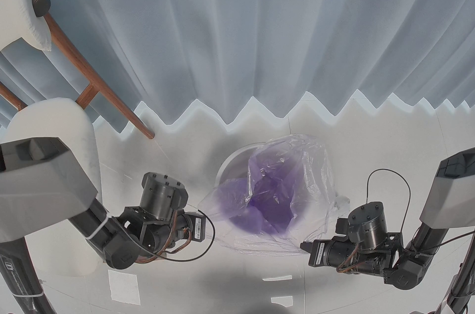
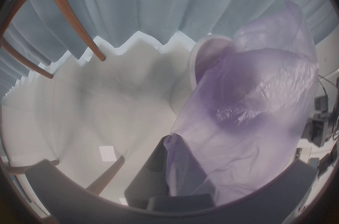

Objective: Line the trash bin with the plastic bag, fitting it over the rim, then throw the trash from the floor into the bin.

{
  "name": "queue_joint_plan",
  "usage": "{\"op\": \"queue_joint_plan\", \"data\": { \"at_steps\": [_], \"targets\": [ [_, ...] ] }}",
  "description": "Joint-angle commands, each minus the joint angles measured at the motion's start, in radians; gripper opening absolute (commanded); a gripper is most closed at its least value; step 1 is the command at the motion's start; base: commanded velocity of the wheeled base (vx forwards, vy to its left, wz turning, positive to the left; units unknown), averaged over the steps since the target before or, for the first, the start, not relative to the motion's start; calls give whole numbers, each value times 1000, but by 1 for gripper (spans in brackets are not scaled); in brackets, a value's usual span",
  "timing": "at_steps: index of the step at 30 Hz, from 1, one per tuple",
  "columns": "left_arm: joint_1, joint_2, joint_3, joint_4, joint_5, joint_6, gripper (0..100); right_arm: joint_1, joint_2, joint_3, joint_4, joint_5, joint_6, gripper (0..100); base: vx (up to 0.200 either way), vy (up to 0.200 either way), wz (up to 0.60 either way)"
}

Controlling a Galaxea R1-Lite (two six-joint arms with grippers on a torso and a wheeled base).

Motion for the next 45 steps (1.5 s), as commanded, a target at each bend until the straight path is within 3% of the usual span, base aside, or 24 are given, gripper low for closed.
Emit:
{"op": "queue_joint_plan", "data": {
  "at_steps": [1, 10, 15, 24, 25, 26, 27, 36, 45],
  "targets": [
    [-26, 128, 109, -155, 1, 57, 0, -4, 65, 36, -65, -40, -4, 0, 0, 0, 0],
    [-14, 236, 142, -387, 8, 152, 0, -6, 185, 53, -186, -145, -6, 0, 0, 0, 0],
    [-4, 277, 137, -457, 57, 178, 0, -12, 228, 54, -235, -168, -3, 0, 0, 0, 0],
    [11, 295, 108, -505, 59, 182, 0, -52, 239, 38, -246, -177, 3, 0, 0, 0, 0],
    [11, 295, 108, -511, 59, 182, 100, -52, 239, 36, -247, -177, 6, 0, 0, 0, 0],
    [11, 295, 108, -520, 57, 182, 100, -52, 240, 34, -247, -177, 6, 0, 0, 0, 0],
    [9, 292, 111, -540, 57, 178, 100, -52, 239, 39, -260, -177, 6, 100, 0, 0, 0],
    [6, 191, 181, -623, 54, 180, 100, -43, 185, 173, -481, -155, -11, 100, 0, 0, 0],
    [-66, 117, 332, -815, 42, 191, 100, -55, 81, 232, -487, -126, -29, 100, 0, 0, 0]
  ]
}}
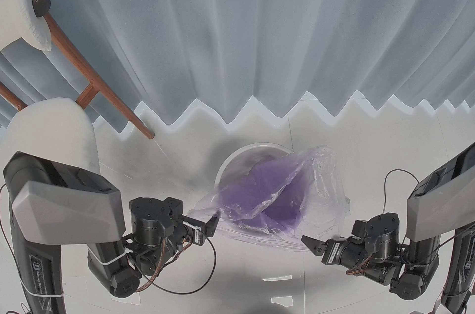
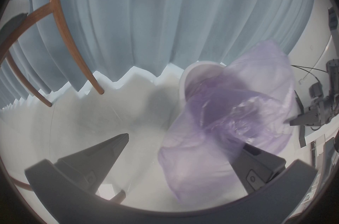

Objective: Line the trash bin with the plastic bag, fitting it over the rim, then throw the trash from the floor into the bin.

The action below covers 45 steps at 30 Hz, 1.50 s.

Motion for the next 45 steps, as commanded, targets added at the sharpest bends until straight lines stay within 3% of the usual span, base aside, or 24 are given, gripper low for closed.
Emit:
{"op": "queue_joint_plan", "data": {
  "at_steps": [1, 7, 11, 14, 17, 24, 25, 29, 38, 45],
  "targets": [
    [-60, -74, 97, -40, -9, 9, 100, -12, -69, 34, -17, 4, -8, 100, 0, 0, 0],
    [-124, -152, 249, -40, -69, 15, 100, -39, -77, 29, -17, 4, -11, 100, 0, 0, 0],
    [-110, -158, 241, -40, -72, 18, 100, -50, -75, 35, -17, 4, -39, 100, 0, 0, 0],
    [-95, -172, 161, -40, -72, 20, 100, -67, -60, 66, -17, 2, -106, 100, 0, 0, 0],
    [-97, -175, 92, -38, -84, 58, 100, -76, -62, 58, -18, 1, -113, 100, 0, 0, 0],
    [-117, -172, 65, -40, -243, 161, 100, -134, -101, 5, -18, 7, -120, 100, 0, 0, 0],
    [-109, -171, 63, -40, -320, 208, 100, -147, -114, -22, -18, 19, -125, 100, 0, 0, 0],
    [-97, -177, 72, -38, -429, 283, 100, -159, -114, -66, -17, 37, -142, 100, 0, 0, 0],
    [-110, -139, 66, -37, -441, 339, 100, -191, -86, -166, -15, 73, -183, 100, 0, 0, 0],
    [-141, 0, -143, -33, -441, 340, 100, -207, -69, -246, -17, 93, -238, 100, 0, 0, 0]
  ]
}}
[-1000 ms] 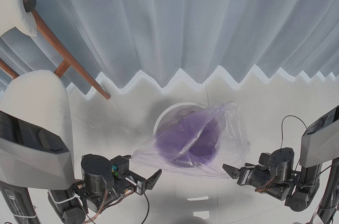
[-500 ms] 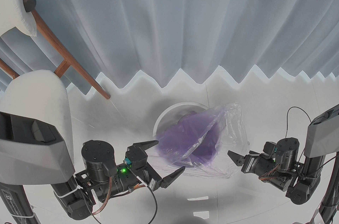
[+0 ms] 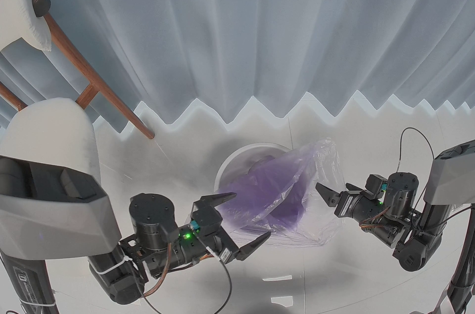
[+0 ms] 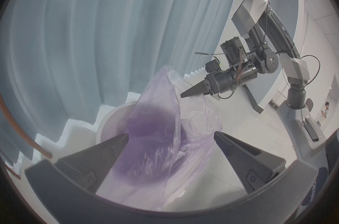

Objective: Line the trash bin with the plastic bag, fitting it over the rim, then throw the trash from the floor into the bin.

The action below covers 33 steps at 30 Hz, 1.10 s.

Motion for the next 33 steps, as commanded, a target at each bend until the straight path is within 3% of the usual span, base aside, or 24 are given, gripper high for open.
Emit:
{"op": "queue_joint_plan", "data": {
  "at_steps": [1, 5, 12, 13, 16, 19, 25, 33],
  "targets": [
    [-31, 123, -145, 2, 0, 1, 100, -9, 15, -56, -15, 10, -23, 100, 0, 0, 0],
    [-67, 135, -167, 22, 3, 1, 100, -9, 14, -63, -15, 12, -34, 100, 0, 0, 0],
    [-50, 170, -194, 25, 9, 1, 100, -8, 4, -72, -17, 15, -35, 100, 0, 0, 0],
    [-21, 186, -230, 27, 25, -7, 0, -8, -11, -72, -17, 15, -35, 100, 0, 0, 0],
    [-14, 190, -268, 27, 57, -15, 0, -6, -17, -67, -17, 15, -35, 100, 0, 0, 0],
    [21, 201, -346, 56, 140, -42, 0, -5, -26, -63, -17, 22, -35, 100, 0, 0, 0],
    [56, 236, -438, 57, 146, -62, 0, -5, -26, -69, -17, 55, -38, 100, 0, 0, 0],
    [65, 203, -449, 89, 143, -91, 0, -9, -13, -104, -17, 87, -44, 100, 0, 0, 0]
  ]
}}
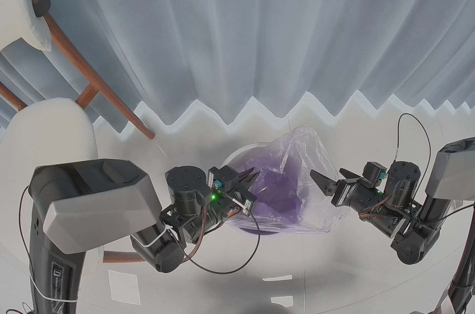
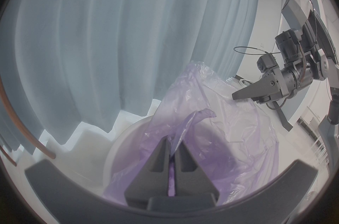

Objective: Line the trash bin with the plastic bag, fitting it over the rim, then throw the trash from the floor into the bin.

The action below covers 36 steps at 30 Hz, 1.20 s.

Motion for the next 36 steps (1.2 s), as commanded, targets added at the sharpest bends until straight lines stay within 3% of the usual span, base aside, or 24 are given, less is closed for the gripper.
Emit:
{"op": "queue_joint_plan", "data": {
  "at_steps": [1, 13, 28, 36],
  "targets": [
    [19, -52, -24, 81, -4, -14, 0, -7, 23, -57, -16, 12, 1, 0, 0, 0, 0],
    [65, -230, -182, 501, 0, -186, 0, -115, 130, -250, -2, 87, 3, 0, 0, 0, 0],
    [191, -156, -406, 789, 20, -442, 0, -147, 187, -570, 274, 96, 1, 0, 0, 0, 0],
    [228, -81, -463, 834, 39, -479, 0, -149, 280, -673, 298, 107, -2, 0, 0, 0, 0]
  ]
}}
